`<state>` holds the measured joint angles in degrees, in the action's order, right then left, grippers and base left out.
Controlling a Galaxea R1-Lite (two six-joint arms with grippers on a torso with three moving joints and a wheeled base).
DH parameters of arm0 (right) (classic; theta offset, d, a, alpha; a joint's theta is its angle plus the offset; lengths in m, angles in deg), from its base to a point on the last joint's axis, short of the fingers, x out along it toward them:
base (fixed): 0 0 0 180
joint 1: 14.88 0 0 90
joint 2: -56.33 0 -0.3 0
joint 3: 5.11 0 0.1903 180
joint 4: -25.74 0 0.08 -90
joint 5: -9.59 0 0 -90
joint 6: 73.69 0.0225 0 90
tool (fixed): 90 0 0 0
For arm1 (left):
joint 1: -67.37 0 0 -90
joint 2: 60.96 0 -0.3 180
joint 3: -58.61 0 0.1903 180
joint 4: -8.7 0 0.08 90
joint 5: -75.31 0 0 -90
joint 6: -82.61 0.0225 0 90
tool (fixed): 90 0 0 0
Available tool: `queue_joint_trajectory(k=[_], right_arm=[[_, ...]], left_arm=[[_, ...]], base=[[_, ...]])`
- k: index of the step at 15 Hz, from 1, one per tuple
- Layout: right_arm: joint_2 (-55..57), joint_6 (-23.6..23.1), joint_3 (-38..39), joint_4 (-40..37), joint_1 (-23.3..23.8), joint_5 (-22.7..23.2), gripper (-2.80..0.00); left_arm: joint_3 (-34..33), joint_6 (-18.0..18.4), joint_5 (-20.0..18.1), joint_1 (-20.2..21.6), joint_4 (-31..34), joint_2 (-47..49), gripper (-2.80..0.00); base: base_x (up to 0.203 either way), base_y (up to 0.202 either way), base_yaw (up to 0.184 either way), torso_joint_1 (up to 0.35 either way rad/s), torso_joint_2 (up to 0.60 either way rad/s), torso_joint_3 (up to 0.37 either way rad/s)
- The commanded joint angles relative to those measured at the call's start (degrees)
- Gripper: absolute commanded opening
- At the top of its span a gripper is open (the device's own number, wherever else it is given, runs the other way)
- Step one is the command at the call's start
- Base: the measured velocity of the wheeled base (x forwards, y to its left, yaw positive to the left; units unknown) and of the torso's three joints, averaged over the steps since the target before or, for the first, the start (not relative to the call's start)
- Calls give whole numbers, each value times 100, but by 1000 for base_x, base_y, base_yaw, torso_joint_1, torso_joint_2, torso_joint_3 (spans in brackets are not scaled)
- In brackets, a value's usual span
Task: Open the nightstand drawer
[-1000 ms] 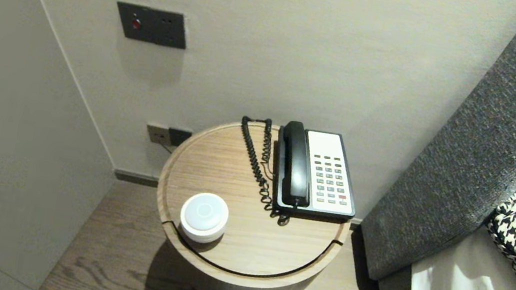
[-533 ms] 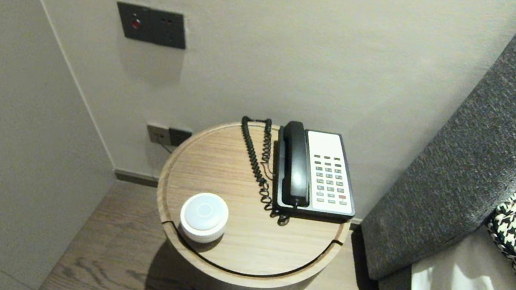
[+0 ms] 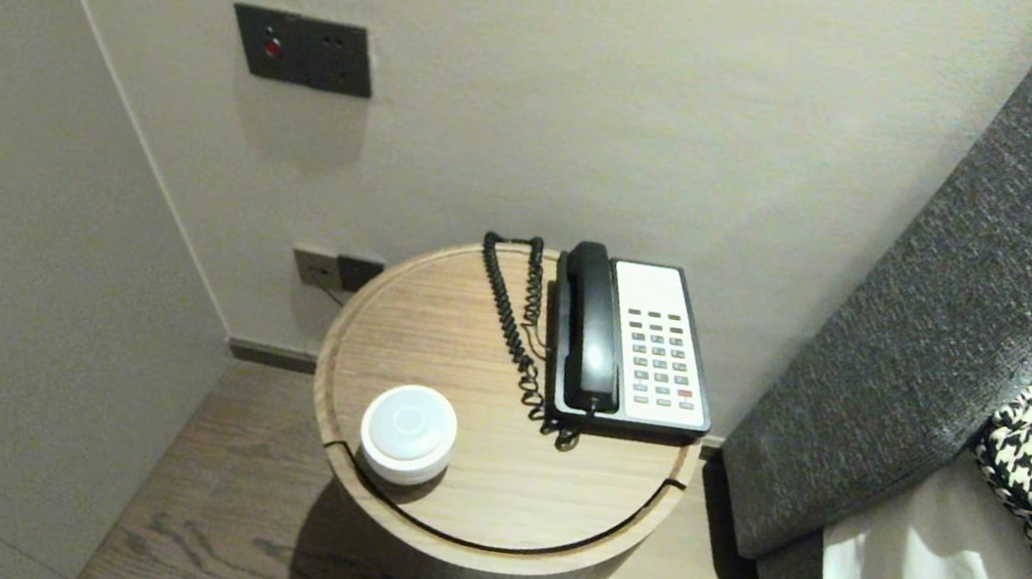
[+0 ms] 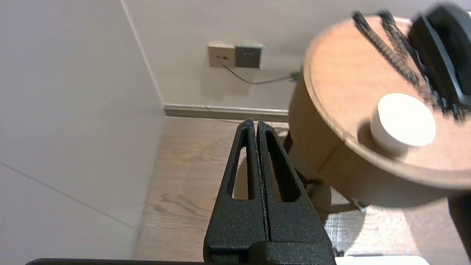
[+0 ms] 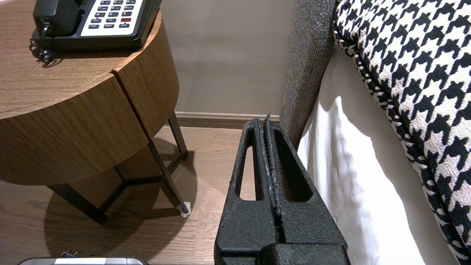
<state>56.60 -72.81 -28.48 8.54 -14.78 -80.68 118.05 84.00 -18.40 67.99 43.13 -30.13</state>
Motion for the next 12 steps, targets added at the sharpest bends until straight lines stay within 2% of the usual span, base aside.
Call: queue_joint_trajectory(k=[1, 3, 5, 8, 10, 12], right_arm=[[8, 0, 229, 7, -1, 0, -280], [8, 0, 229, 7, -1, 0, -280], [8, 0, 229, 7, -1, 0, -280], [8, 0, 229, 7, -1, 0, -280], [8, 0, 229, 7, -1, 0, -280], [8, 0, 229, 7, -1, 0, -280]], left_arm=[[1068, -20, 122, 11, 347, 1227, -280], [1888, -82, 232, 2, 1195, 1646, -280], [2640, -404, 270, -182, 1908, 2053, -280], [3482, -1027, 591, -995, 2599, 2626, -280], [3683, -1405, 1324, -1822, 2654, 2978, -280], [3932, -1956, 2193, -2742, 2673, 3430, -280]], base=[[0, 0, 0, 0, 0, 0], [0, 0, 0, 0, 0, 0], [0, 0, 0, 0, 0, 0], [0, 0, 0, 0, 0, 0], [0, 0, 0, 0, 0, 0], [0, 0, 0, 0, 0, 0]])
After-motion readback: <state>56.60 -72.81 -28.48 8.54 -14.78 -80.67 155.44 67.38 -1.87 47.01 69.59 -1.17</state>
